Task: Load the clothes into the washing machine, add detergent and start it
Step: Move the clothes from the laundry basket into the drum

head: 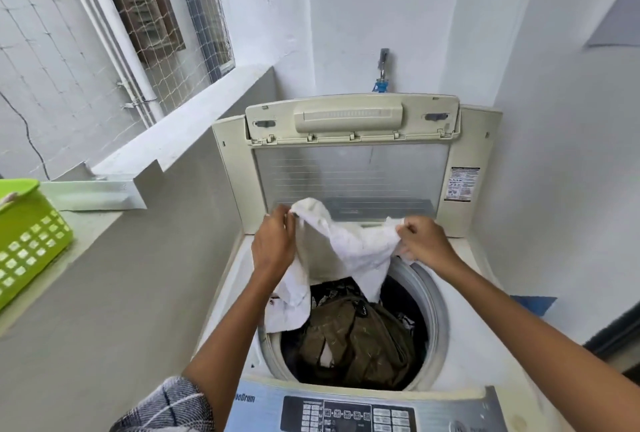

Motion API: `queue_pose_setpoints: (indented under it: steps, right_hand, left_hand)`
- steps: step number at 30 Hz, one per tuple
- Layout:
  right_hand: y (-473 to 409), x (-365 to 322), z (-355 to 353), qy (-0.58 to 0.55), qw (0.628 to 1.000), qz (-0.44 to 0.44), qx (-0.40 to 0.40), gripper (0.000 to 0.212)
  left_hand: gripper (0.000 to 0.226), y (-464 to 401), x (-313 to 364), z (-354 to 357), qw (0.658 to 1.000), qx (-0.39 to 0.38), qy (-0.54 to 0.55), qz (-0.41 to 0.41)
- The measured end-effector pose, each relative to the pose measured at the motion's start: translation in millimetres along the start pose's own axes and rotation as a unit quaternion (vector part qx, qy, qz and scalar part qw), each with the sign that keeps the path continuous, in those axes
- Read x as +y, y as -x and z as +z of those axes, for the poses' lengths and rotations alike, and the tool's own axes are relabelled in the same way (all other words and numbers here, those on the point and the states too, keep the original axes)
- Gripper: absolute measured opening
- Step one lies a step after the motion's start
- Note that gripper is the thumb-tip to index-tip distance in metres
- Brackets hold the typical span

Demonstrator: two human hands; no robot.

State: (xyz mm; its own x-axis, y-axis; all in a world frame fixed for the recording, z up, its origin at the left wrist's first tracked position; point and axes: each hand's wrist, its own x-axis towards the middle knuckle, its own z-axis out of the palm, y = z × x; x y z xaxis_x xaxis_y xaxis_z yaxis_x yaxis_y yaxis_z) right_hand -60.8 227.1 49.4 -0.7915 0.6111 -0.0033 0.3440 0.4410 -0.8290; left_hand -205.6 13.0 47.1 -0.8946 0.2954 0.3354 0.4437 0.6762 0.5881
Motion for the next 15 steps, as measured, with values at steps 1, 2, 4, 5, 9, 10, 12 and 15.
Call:
queue_pose_setpoints:
  steps: [1, 2, 4, 5, 9, 10, 12, 15]
  right_hand:
    - [2, 9, 3, 0.037, 0.998, 0.028, -0.049, 0.020]
    - [4, 18, 7, 0.075, 0.991, 0.053, -0.101, 0.015]
    - [8, 36, 9, 0.142, 0.970, 0.090, -0.175, 0.019]
    - [11, 43, 8, 0.155, 0.962, 0.103, -0.198, 0.020]
    - [21, 65, -2, 0.121, 0.955, 0.145, -0.229, 0.013]
    - [24, 71, -6, 0.113, 0.957, 0.148, -0.222, 0.013]
    - [30, 80, -15, 0.092, 0.966, 0.145, -0.195, 0.014]
    - [39, 93, -33, 0.037, 0.981, 0.134, -0.135, 0.018]
  left_hand:
    - [0.026, 8, -9, 10, 0.998, -0.050, -0.019, -0.017]
    - [0.029, 15, -19, 19, 0.992, -0.114, -0.038, -0.034]
    - [0.040, 28, -36, 36, 0.966, -0.245, -0.068, -0.044]
    - [0.044, 34, -43, 43, 0.951, -0.295, -0.079, -0.042]
    - [0.045, 61, -49, 59, 0.916, -0.391, -0.052, -0.069]
    - [0.042, 68, -45, 63, 0.913, -0.400, -0.042, -0.074]
    - [0.038, 82, -33, 73, 0.909, -0.410, -0.020, -0.075]
    - [0.034, 103, -4, 90, 0.911, -0.408, 0.024, -0.051]
